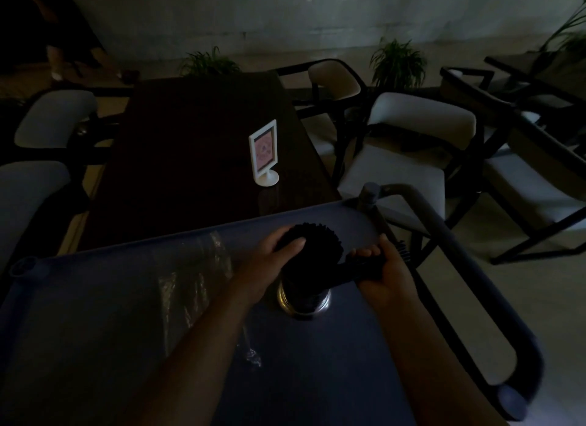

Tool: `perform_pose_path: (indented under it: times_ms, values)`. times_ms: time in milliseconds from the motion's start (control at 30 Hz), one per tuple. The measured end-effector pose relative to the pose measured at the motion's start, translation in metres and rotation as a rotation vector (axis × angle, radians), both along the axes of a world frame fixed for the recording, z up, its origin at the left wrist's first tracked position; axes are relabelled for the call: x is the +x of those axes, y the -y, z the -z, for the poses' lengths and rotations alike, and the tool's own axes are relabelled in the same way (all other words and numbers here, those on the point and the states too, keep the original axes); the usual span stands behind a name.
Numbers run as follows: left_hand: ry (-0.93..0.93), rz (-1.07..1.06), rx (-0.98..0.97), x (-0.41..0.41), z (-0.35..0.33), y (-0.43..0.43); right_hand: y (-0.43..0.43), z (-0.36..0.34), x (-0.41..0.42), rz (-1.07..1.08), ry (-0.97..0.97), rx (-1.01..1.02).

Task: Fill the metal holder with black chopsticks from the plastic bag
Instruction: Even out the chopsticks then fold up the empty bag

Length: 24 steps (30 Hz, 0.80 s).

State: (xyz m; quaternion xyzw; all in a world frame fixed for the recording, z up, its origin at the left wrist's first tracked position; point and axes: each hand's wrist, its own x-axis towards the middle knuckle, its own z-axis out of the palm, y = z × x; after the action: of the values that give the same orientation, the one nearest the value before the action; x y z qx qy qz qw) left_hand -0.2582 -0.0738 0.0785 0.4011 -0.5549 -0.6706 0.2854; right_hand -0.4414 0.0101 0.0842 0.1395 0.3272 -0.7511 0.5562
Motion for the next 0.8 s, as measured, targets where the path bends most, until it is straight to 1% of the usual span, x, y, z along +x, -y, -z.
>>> perform_pose_path:
  times_ms: [67,100,167,267,333,400,433,500,567,633,700,800]
  values:
    - [0.028,-0.040,-0.039,0.001,0.002,0.002,0.005,-0.005,0.000,0.056,-0.046,-0.029]
    - [0.049,-0.058,-0.060,0.001,0.003,0.003,0.007,-0.009,0.000,0.085,-0.101,-0.041]
    - [0.075,-0.093,-0.082,0.002,0.004,0.003,0.009,-0.015,0.001,0.126,-0.277,-0.076]
    - [0.062,-0.098,-0.098,0.003,0.003,0.000,0.010,-0.021,0.009,0.106,-0.668,-0.129]
    - [0.061,-0.106,-0.097,0.002,0.002,-0.001,0.009,-0.023,0.016,0.057,-0.990,-0.099]
    - [0.060,-0.101,-0.100,0.001,0.001,-0.001,0.010,-0.022,0.024,-0.034,-1.247,-0.056]
    - [0.064,-0.105,-0.108,0.001,0.001,-0.001,0.009,-0.020,0.028,-0.082,-1.320,-0.053]
    - [0.062,-0.120,-0.127,0.001,0.001,-0.001,0.009,-0.013,0.035,-0.144,-1.384,-0.067]
    - [0.063,-0.113,-0.133,0.001,-0.001,-0.002,0.008,-0.004,0.040,-0.153,-1.465,-0.081]
    - [0.061,-0.103,-0.128,0.001,-0.004,-0.004,0.007,0.002,0.044,-0.153,-1.589,-0.081]
    - [0.075,-0.100,-0.138,0.002,-0.006,-0.005,0.008,0.010,0.046,-0.156,-1.718,-0.042]
    - [0.126,-0.116,-0.144,0.002,-0.009,-0.006,0.005,0.026,0.046,-0.234,-1.773,0.069]
